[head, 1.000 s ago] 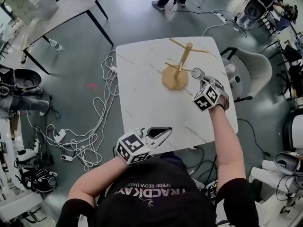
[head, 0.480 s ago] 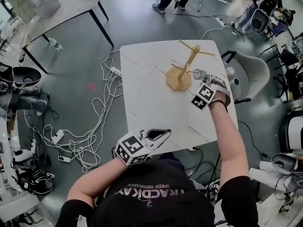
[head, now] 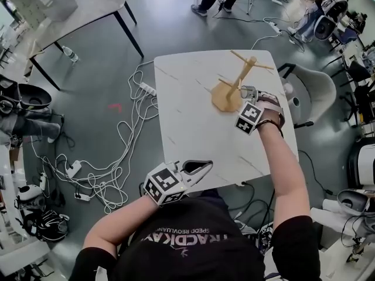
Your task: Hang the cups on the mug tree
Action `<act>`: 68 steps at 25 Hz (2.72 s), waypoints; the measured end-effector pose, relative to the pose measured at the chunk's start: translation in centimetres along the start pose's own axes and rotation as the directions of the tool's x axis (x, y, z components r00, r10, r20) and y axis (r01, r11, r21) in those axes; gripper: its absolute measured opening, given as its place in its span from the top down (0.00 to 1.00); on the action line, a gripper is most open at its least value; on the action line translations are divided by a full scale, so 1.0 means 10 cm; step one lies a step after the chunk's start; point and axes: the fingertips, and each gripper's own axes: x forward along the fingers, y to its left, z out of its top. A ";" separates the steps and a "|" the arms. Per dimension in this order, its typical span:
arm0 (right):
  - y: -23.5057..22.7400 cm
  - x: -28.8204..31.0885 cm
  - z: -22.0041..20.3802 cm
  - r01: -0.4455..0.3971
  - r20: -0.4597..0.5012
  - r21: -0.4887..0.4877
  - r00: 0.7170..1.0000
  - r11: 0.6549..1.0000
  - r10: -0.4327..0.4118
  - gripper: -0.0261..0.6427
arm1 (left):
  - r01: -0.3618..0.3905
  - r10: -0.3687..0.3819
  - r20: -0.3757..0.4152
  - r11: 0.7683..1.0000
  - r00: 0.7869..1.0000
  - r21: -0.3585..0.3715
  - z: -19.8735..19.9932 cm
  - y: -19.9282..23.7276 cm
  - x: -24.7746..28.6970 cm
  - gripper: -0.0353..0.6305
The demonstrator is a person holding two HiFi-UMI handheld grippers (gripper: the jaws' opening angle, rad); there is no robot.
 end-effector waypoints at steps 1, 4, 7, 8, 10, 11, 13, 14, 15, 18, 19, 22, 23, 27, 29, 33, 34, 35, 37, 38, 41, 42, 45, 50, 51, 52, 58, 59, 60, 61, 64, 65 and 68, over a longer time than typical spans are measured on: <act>0.00 0.00 0.01 0.003 -0.005 -0.007 1.000 1.000 -0.003 0.90 | -0.001 0.001 -0.002 1.000 1.000 -0.001 -0.01 0.01 -0.01 0.95; 0.00 0.00 0.04 0.016 -0.019 -0.038 1.000 0.999 -0.017 0.90 | -0.003 0.003 -0.005 1.000 1.000 -0.006 -0.04 0.02 -0.05 0.95; 0.02 0.00 0.05 0.032 -0.037 -0.071 0.999 0.997 -0.034 0.90 | -0.001 0.001 -0.007 1.000 1.000 -0.006 -0.07 0.00 -0.06 0.95; 0.02 -0.01 0.05 0.036 -0.043 -0.080 0.998 0.996 -0.039 0.90 | 0.000 0.000 -0.007 1.000 1.000 -0.005 -0.07 -0.01 -0.07 0.95; 0.03 -0.01 0.05 0.043 -0.054 -0.100 0.997 0.994 -0.049 0.90 | -0.001 0.001 -0.007 1.000 1.000 -0.005 -0.08 -0.01 -0.09 0.95; 0.03 -0.02 0.05 0.047 -0.059 -0.113 0.997 0.992 -0.054 0.90 | -0.002 0.002 -0.007 1.000 1.000 -0.005 -0.08 -0.02 -0.10 0.95; 0.04 -0.02 0.06 0.053 -0.065 -0.140 0.996 0.989 -0.062 0.90 | -0.005 0.005 -0.007 1.000 1.000 -0.007 -0.09 -0.02 -0.11 0.95; 0.05 -0.01 0.07 0.054 -0.067 -0.151 0.996 0.987 -0.065 0.90 | -0.006 0.006 -0.006 1.000 1.000 -0.008 -0.10 -0.01 -0.12 0.95; 0.05 -0.01 0.07 0.055 -0.068 -0.160 0.995 0.986 -0.067 0.90 | -0.006 0.006 -0.005 1.000 1.000 -0.010 -0.11 -0.01 -0.12 0.95; 0.06 0.00 0.08 0.050 -0.076 -0.170 0.995 0.984 -0.064 0.90 | -0.007 0.007 -0.001 1.000 1.000 -0.012 -0.12 -0.01 -0.13 0.95; 0.07 -0.01 0.09 0.044 -0.079 -0.169 0.995 0.985 -0.058 0.90 | -0.007 0.007 0.000 1.000 1.000 -0.012 -0.12 -0.02 -0.15 0.95; 0.10 -0.03 0.12 0.030 -0.075 -0.158 0.996 0.987 -0.042 0.90 | -0.006 0.006 0.000 1.000 1.000 -0.012 -0.13 -0.03 -0.19 0.95; 0.11 -0.03 0.13 0.028 -0.071 -0.155 0.997 0.987 -0.040 0.90 | -0.006 0.006 0.001 1.000 1.000 -0.012 -0.13 -0.03 -0.20 0.95; 0.17 -0.06 0.17 0.018 -0.065 -0.148 0.998 0.989 -0.028 0.89 | -0.006 0.006 0.001 1.000 1.000 -0.010 -0.14 -0.02 -0.23 0.95; 0.19 -0.08 0.20 0.019 -0.056 -0.141 0.998 0.990 -0.027 0.89 | -0.002 0.002 -0.001 1.000 1.000 -0.011 -0.15 -0.03 -0.25 0.95; 0.23 -0.17 0.23 0.025 -0.028 -0.127 0.999 0.992 -0.029 0.89 | 0.011 -0.012 -0.011 1.000 1.000 -0.008 -0.17 -0.06 -0.24 0.95; 0.24 -0.20 0.24 0.028 -0.018 -0.124 0.999 0.992 -0.030 0.89 | 0.016 -0.016 -0.013 1.000 1.000 -0.007 -0.17 -0.08 -0.23 0.95; 0.25 -0.24 0.25 0.033 -0.003 -0.117 0.999 0.993 -0.033 0.89 | 0.021 -0.021 -0.014 1.000 1.000 -0.005 -0.18 -0.09 -0.21 0.95; 0.27 -0.34 0.30 0.038 0.056 -0.060 0.998 0.998 -0.034 0.89 | 0.030 -0.030 -0.017 1.000 0.999 0.000 -0.18 -0.13 -0.18 0.95; 0.28 -0.41 0.33 0.024 0.101 0.003 0.995 1.000 -0.024 0.89 | 0.035 -0.035 -0.019 0.999 0.999 0.002 -0.18 -0.14 -0.17 0.95; 0.35 -0.62 0.41 -0.129 0.264 0.300 0.963 0.945 0.048 0.94 | 0.049 -0.048 -0.024 0.999 0.999 0.005 -0.19 -0.17 -0.16 0.95; 0.37 -0.71 0.43 -0.203 0.326 0.402 0.943 0.893 0.068 0.94 | 0.054 -0.054 -0.026 0.999 0.998 0.006 -0.20 -0.18 -0.16 0.95; 0.46 -0.98 0.47 -0.407 0.493 0.603 0.866 0.686 0.081 0.94 | 0.069 -0.069 -0.034 0.998 0.997 0.008 -0.22 -0.24 -0.14 0.95; 0.60 -1.36 0.56 -0.607 0.670 0.660 0.742 0.442 0.019 0.94 | 0.091 -0.091 -0.043 0.996 0.995 0.005 -0.24 -0.31 -0.09 0.95; 0.63 -1.44 0.57 -0.636 0.694 0.658 0.720 0.402 0.002 0.94 | 0.095 -0.095 -0.045 0.996 0.995 0.002 -0.25 -0.32 -0.09 0.95; 0.65 -1.53 0.58 -0.662 0.714 0.656 0.699 0.362 -0.017 0.94 | 0.098 -0.098 -0.048 0.995 0.994 0.000 -0.27 -0.34 -0.09 0.95; 0.82 -2.04 0.57 -0.762 0.785 0.619 0.607 0.189 -0.121 0.94 | 0.116 -0.116 -0.054 0.993 0.992 0.002 -0.35 -0.50 -0.12 0.95; 0.85 -2.11 0.57 -0.767 0.788 0.616 0.601 0.181 -0.135 0.94 | 0.118 -0.118 -0.054 0.993 0.992 0.001 -0.37 -0.52 -0.12 0.95; 0.88 -2.19 0.57 -0.771 0.790 0.613 0.595 0.171 -0.147 0.94 | 0.119 -0.118 -0.054 0.993 0.991 -0.001 -0.39 -0.53 -0.13 0.95; 0.92 -2.26 0.57 -0.776 0.792 0.610 0.590 0.163 -0.157 0.94 | 0.119 -0.119 -0.055 0.993 0.991 -0.003 -0.42 -0.54 -0.15 0.95; 1.05 -2.47 0.58 -0.787 0.797 0.601 0.577 0.142 -0.178 0.94 | 0.125 -0.125 -0.062 0.992 0.990 -0.005 -0.48 -0.60 -0.19 0.95; 1.10 -2.54 0.57 -0.790 0.798 0.599 0.574 0.135 -0.184 0.94 | 0.127 -0.127 -0.065 0.992 0.990 -0.005 -0.50 -0.62 -0.20 0.95; 1.24 -2.70 0.57 -0.798 0.799 0.593 0.567 0.106 -0.203 0.94 | 0.129 -0.130 -0.068 0.992 0.989 -0.005 -0.54 -0.66 -0.25 0.95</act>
